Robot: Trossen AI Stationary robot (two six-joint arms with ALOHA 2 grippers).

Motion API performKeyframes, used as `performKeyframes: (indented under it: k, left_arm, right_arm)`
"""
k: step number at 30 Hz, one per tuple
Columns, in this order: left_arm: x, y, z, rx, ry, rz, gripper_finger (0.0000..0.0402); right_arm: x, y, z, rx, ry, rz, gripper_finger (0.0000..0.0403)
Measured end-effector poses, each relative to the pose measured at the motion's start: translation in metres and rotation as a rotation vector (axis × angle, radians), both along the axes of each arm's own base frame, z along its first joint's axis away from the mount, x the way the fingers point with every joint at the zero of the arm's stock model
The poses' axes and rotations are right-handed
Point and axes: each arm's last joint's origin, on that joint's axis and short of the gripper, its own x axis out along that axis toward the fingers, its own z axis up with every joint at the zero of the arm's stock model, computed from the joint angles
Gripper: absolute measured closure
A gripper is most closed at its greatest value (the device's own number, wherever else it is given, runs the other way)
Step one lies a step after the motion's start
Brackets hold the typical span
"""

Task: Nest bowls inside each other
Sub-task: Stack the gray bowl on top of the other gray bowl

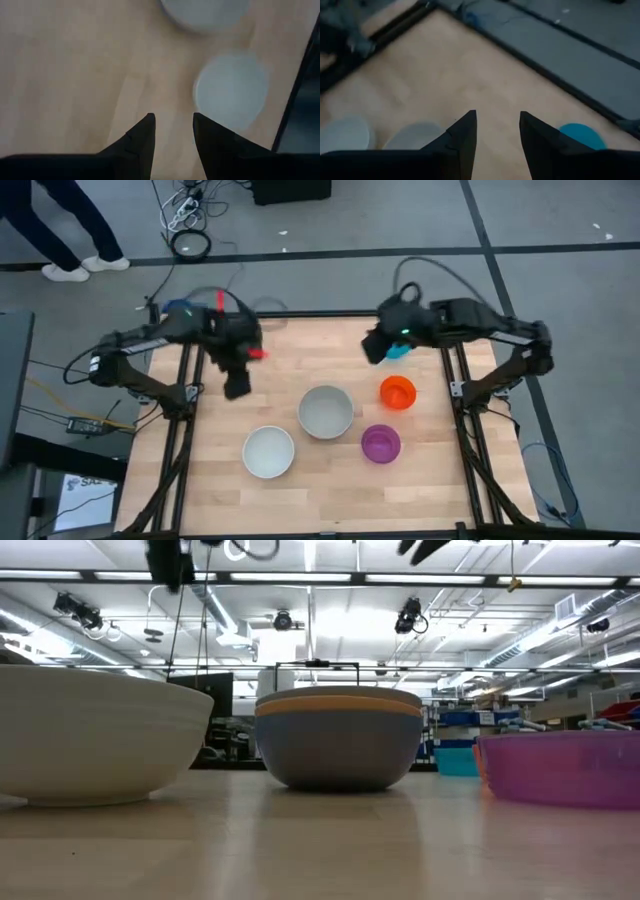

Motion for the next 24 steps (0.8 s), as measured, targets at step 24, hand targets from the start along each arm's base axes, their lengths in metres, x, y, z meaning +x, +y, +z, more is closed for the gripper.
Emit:
performKeyframes:
  k: [24]
  left_arm:
    - [0.021, -0.059, -0.143, -0.173, 0.116, 0.107, 0.0260]
  right_arm:
    - [0.002, 0.001, -0.014, 0.046, 0.122, -0.019, 0.0268]
